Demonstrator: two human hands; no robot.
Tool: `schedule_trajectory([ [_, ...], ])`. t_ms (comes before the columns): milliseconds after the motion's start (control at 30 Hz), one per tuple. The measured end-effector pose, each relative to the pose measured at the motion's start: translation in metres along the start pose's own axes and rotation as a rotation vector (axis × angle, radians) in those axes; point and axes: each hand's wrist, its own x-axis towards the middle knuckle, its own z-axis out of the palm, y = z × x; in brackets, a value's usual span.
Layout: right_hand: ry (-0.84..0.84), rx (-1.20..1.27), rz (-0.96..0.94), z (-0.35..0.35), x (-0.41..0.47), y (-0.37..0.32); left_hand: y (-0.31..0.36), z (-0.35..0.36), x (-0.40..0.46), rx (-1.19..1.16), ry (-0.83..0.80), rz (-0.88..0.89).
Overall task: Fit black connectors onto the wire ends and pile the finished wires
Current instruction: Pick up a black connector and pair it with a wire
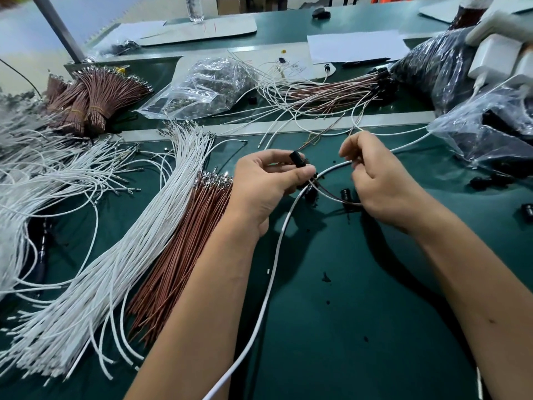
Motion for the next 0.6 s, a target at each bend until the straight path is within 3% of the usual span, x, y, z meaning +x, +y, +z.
schedule_trajectory([
  [167,0.01,0.062,-0.033,-0.001,0.002,0.004,0.002,0.0,-0.002,-0.011,0.045,0.05],
  [333,0.102,0.207,0.066,-0.003,-0.002,0.003,0.009,-0.005,-0.001,-0.211,0.019,-0.029],
  [500,0.161,0.305,0.155,-0.005,-0.002,0.002,0.019,-0.023,-0.001,-0.684,-0.114,-0.148],
  [533,0.165,0.337,0.173,-0.005,-0.002,0.001,0.02,-0.026,0.0,-0.71,-0.148,-0.16],
  [600,0.173,0.358,0.191,-0.005,-0.002,0.0,0.02,-0.028,0.001,-0.541,-0.17,-0.155],
])
